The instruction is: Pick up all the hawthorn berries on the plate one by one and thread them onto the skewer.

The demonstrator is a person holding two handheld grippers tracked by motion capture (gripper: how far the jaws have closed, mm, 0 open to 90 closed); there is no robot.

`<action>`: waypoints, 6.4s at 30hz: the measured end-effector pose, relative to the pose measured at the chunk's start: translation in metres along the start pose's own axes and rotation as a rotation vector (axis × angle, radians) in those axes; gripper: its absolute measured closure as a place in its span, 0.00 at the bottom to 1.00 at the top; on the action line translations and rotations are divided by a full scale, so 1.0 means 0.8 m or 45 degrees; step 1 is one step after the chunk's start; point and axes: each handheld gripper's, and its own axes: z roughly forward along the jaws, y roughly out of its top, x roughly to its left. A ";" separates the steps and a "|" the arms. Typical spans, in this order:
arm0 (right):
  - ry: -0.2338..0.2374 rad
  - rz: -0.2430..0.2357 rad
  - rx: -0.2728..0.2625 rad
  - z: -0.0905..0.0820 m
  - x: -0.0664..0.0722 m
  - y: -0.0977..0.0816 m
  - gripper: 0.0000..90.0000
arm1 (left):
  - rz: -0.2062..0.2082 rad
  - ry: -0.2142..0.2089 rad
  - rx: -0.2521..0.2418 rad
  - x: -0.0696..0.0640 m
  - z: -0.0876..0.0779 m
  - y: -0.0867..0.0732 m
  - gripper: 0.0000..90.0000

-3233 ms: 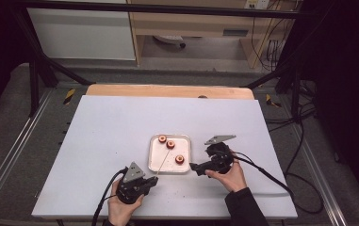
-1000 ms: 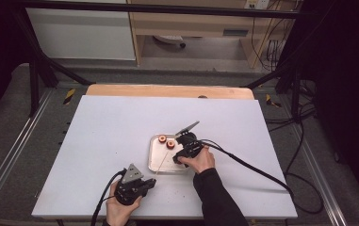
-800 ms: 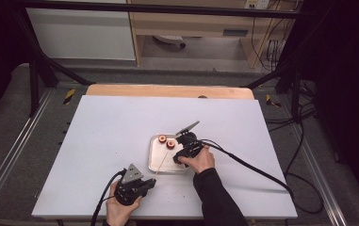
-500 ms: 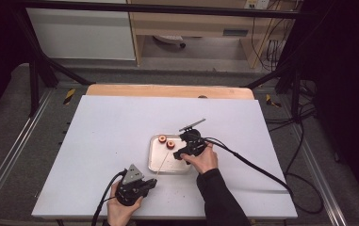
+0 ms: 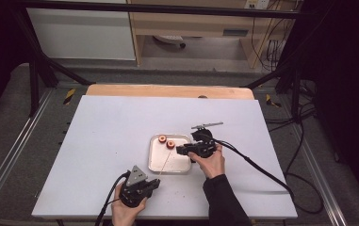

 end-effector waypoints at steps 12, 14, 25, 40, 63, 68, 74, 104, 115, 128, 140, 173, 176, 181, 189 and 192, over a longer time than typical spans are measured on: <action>0.110 0.104 -0.258 -0.011 -0.012 -0.019 0.66 | -0.074 0.015 -0.030 -0.013 0.011 0.001 0.98; 0.127 0.120 -0.305 -0.013 -0.013 -0.021 0.66 | -0.088 0.017 -0.038 -0.015 0.012 0.002 0.98; 0.187 0.151 -0.498 -0.016 -0.010 -0.028 0.66 | -0.172 0.018 -0.045 -0.025 0.022 0.004 0.98; 0.235 0.155 -0.630 -0.017 -0.002 -0.031 0.66 | -0.208 -0.005 -0.066 -0.033 0.030 0.014 0.98; 0.264 0.146 -0.696 -0.017 0.003 -0.036 0.66 | -0.260 -0.031 -0.098 -0.035 0.034 0.022 0.98; 0.274 0.149 -0.697 -0.016 0.003 -0.036 0.66 | -0.263 -0.029 -0.099 -0.035 0.035 0.022 0.98; 0.287 0.159 -0.689 -0.017 0.003 -0.036 0.66 | -0.264 -0.030 -0.099 -0.035 0.035 0.022 0.98; 0.309 0.185 -0.662 -0.021 0.002 -0.033 0.66 | -0.229 -0.007 -0.114 -0.035 0.032 0.019 0.98; 0.304 0.194 -0.649 -0.021 0.000 -0.031 0.66 | -0.222 -0.011 -0.119 -0.035 0.031 0.019 0.98; 0.312 0.198 -0.646 -0.021 0.002 -0.033 0.66 | -0.225 -0.014 -0.124 -0.036 0.032 0.019 0.98; 0.352 0.273 -0.611 -0.022 0.001 -0.030 0.66 | -0.225 -0.012 -0.148 -0.034 0.026 0.019 0.98; 0.363 0.147 -0.497 -0.009 0.012 -0.054 0.66 | -0.273 -0.033 -0.149 -0.022 0.033 0.045 0.98; 0.354 0.124 -0.485 -0.008 0.013 -0.058 0.66 | -0.271 -0.036 -0.162 -0.019 0.034 0.048 0.98; 0.369 0.106 -0.432 -0.001 0.017 -0.068 0.66 | -0.253 -0.014 -0.149 -0.015 0.034 0.055 0.98; 0.349 0.086 -0.415 0.001 0.017 -0.071 0.66 | -0.236 -0.029 -0.136 -0.012 0.037 0.051 0.98; 0.359 0.089 -0.392 0.003 0.016 -0.071 0.66 | -0.221 -0.028 -0.132 -0.011 0.036 0.048 0.98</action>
